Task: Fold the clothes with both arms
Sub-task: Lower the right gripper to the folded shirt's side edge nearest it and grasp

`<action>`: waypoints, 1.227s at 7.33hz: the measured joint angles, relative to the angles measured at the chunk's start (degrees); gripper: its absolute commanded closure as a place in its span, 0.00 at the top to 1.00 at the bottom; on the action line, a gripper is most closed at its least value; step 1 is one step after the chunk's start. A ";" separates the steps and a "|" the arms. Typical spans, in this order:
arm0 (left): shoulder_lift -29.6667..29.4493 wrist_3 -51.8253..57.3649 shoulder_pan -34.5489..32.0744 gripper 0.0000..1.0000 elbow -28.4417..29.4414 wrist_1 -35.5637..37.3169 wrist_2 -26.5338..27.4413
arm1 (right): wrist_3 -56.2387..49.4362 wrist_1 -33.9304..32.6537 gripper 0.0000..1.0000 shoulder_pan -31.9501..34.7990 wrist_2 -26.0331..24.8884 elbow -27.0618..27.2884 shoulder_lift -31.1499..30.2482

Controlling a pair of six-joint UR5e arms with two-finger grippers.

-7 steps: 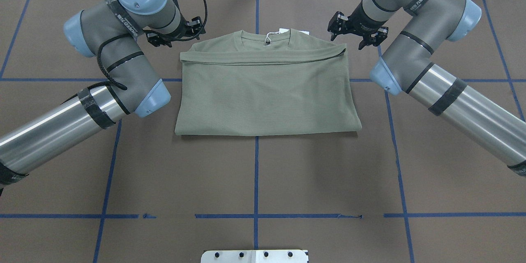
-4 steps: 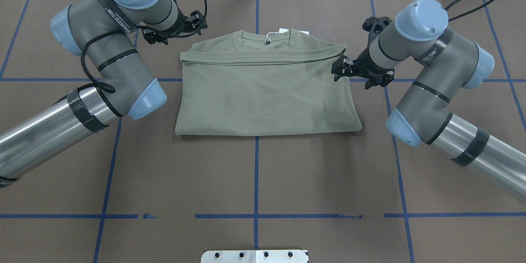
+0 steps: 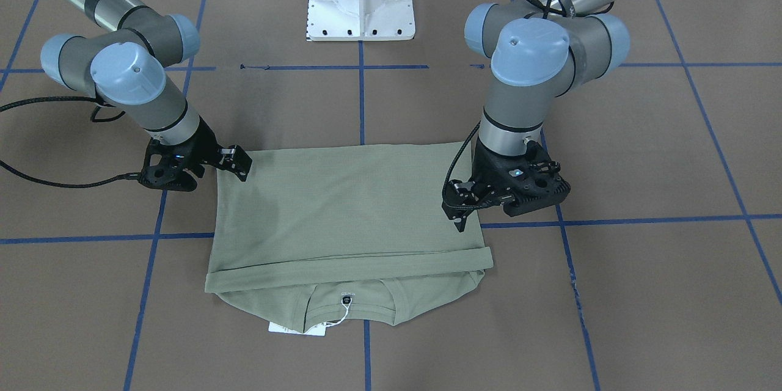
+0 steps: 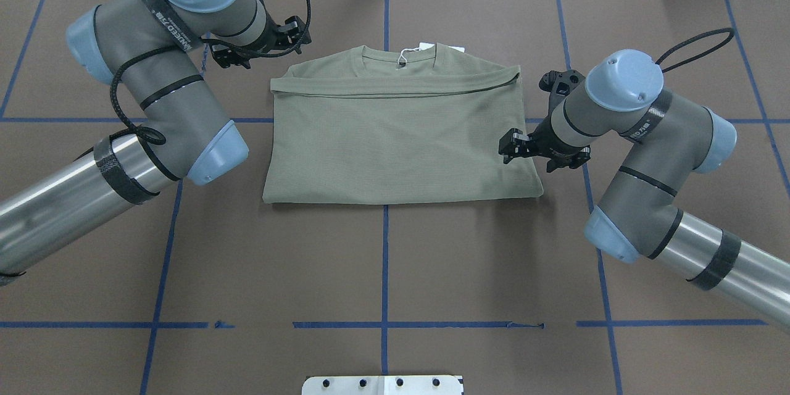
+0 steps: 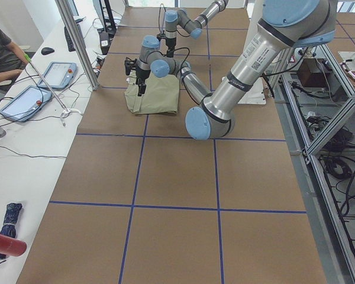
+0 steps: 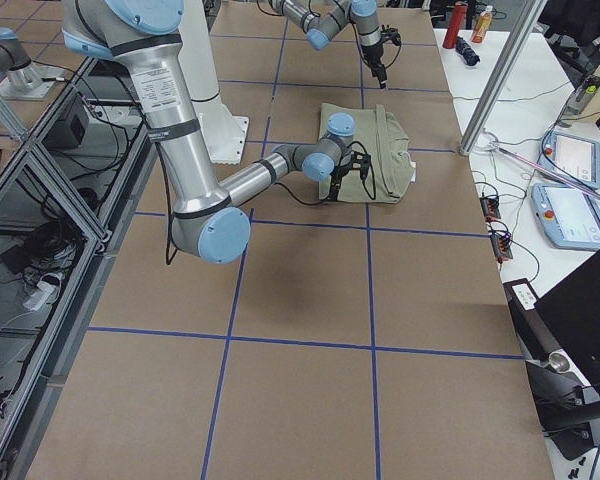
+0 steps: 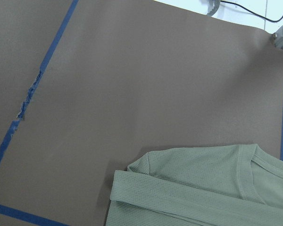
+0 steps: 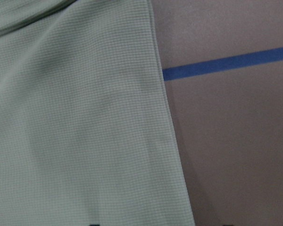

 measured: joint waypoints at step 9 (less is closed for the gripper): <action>0.10 0.00 0.09 1.00 -0.24 -0.02 -0.14 | -0.15 -0.47 0.00 -3.37 1.58 3.41 -4.02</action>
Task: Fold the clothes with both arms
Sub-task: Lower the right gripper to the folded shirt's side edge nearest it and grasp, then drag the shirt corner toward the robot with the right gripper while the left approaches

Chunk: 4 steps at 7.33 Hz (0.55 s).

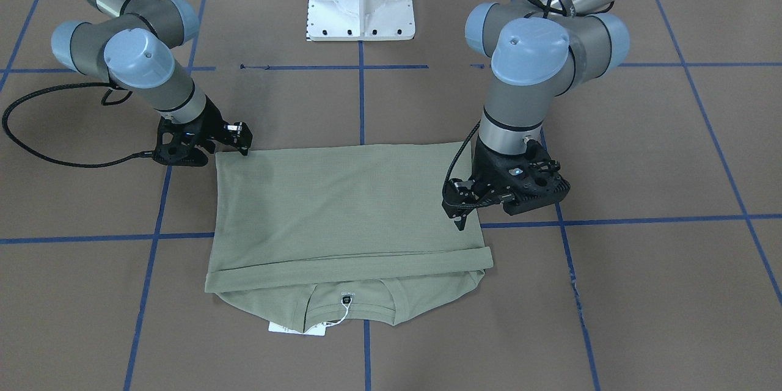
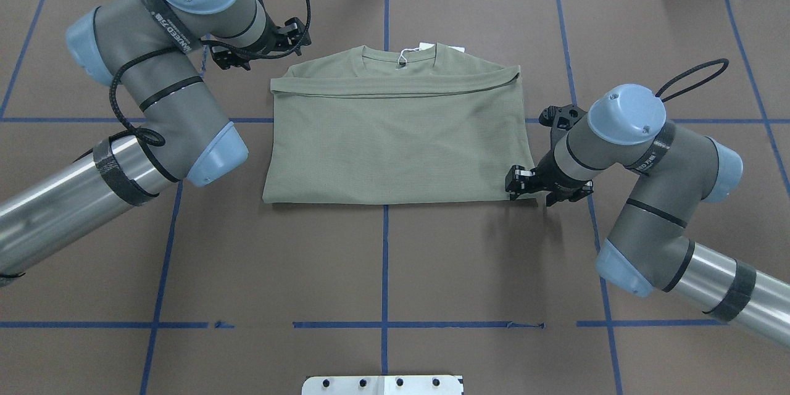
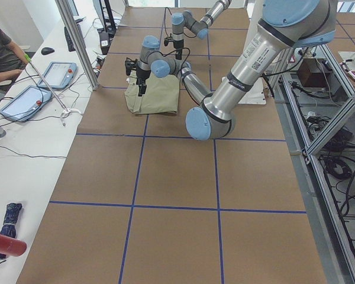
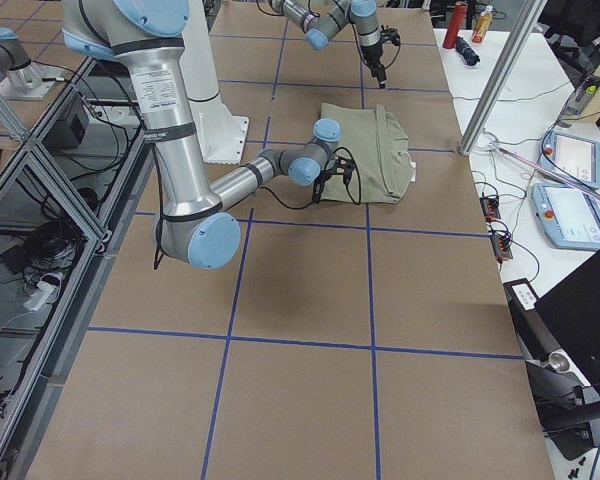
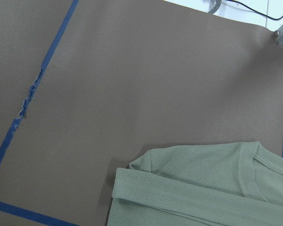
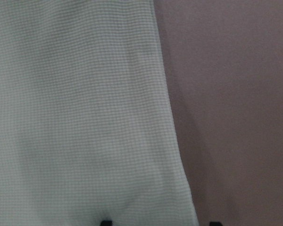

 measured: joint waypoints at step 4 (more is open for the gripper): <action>-0.01 0.02 0.03 1.00 -0.33 0.00 -0.11 | -0.28 -0.13 0.00 0.15 0.09 0.17 -0.21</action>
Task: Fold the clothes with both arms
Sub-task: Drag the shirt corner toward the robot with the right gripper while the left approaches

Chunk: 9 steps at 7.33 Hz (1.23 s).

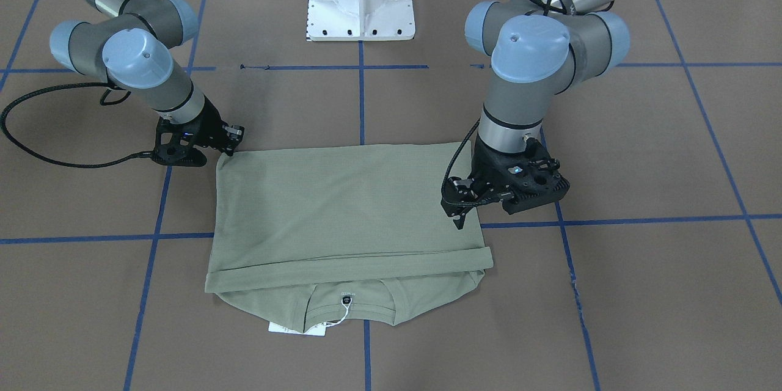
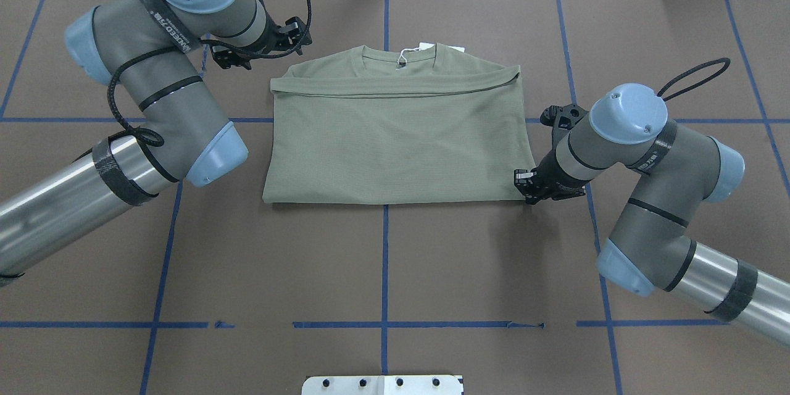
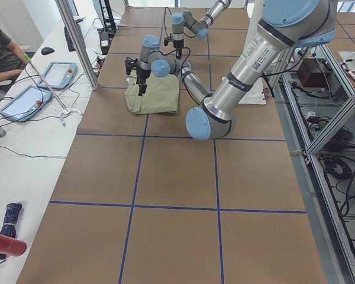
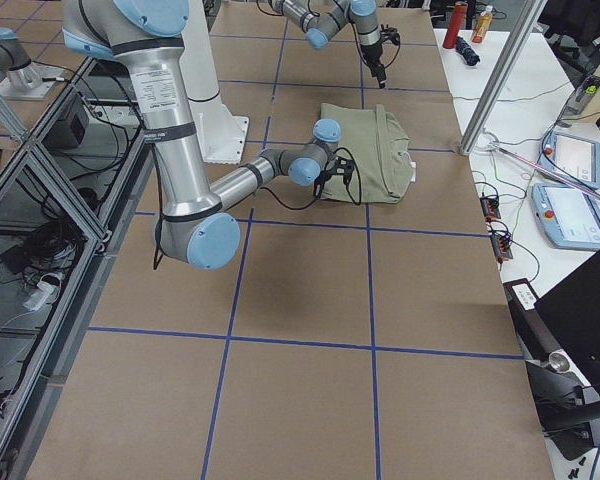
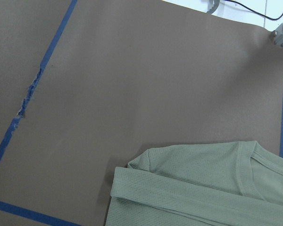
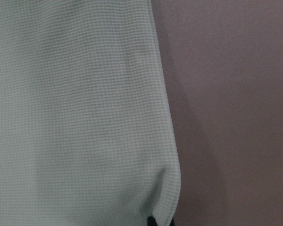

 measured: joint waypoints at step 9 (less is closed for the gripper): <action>0.39 -1.82 0.35 1.00 -4.33 1.80 0.44 | 1.53 0.48 0.00 -13.94 8.71 25.87 -25.81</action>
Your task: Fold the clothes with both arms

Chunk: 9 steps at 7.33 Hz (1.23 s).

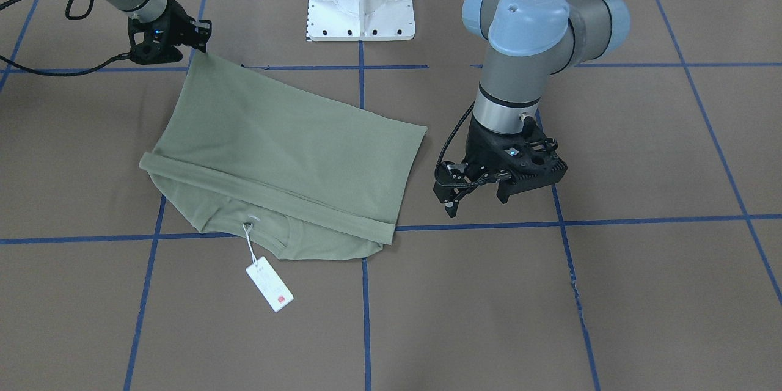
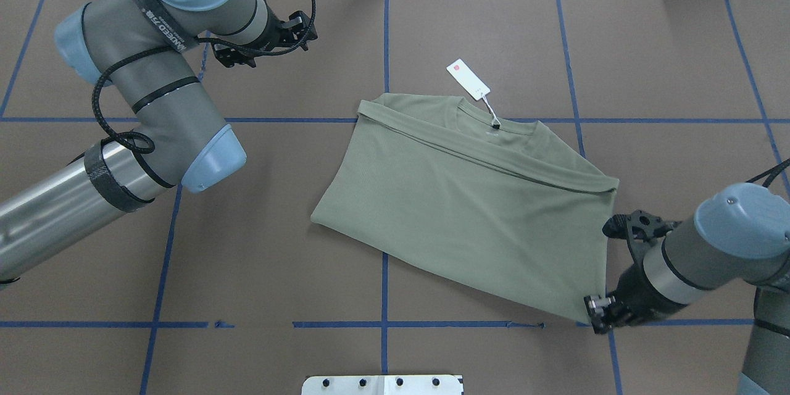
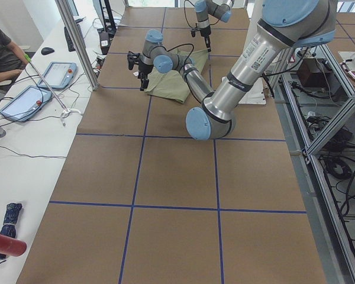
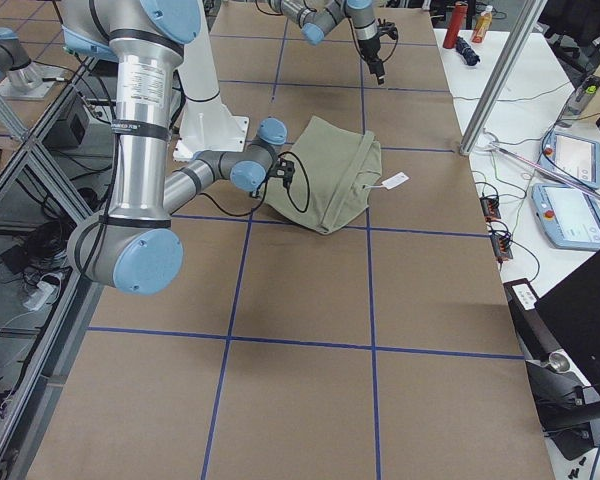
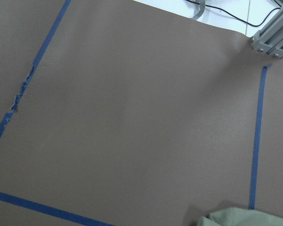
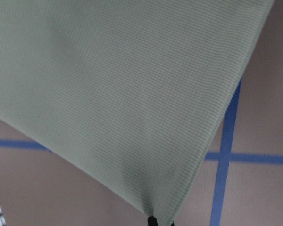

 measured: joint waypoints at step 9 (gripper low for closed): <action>5.09 -12.55 18.75 0.99 -8.17 -0.35 0.08 | 17.01 8.28 1.00 5.84 2.91 3.05 7.62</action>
